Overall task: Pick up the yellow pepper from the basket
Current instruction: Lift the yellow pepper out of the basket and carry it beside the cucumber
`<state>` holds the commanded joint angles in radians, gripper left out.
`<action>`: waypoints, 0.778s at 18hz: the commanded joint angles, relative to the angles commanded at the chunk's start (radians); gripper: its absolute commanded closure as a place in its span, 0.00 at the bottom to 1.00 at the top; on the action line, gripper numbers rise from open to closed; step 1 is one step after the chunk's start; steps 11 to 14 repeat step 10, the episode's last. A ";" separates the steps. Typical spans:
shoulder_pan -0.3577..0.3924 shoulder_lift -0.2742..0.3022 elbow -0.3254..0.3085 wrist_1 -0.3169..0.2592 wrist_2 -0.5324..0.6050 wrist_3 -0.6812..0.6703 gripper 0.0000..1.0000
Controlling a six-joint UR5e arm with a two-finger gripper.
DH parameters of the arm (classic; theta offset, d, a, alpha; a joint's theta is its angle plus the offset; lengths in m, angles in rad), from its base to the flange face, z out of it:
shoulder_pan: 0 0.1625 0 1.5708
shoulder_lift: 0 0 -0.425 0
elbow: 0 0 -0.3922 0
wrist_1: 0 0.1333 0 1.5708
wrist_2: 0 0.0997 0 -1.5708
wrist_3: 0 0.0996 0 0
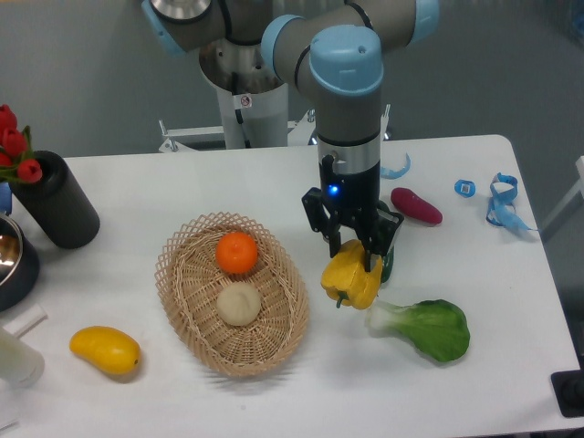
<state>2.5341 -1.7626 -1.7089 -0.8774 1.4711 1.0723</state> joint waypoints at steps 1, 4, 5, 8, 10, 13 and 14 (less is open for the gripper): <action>0.000 0.000 0.002 0.000 0.000 -0.002 0.67; 0.002 0.000 0.000 0.002 0.000 -0.002 0.67; 0.002 0.000 0.000 0.002 0.000 -0.002 0.67; 0.006 0.003 -0.002 0.000 -0.006 -0.002 0.67; 0.009 0.006 -0.002 0.002 -0.009 -0.002 0.67; 0.009 0.006 -0.002 0.002 -0.009 -0.002 0.67; 0.009 0.006 -0.002 0.002 -0.009 -0.002 0.67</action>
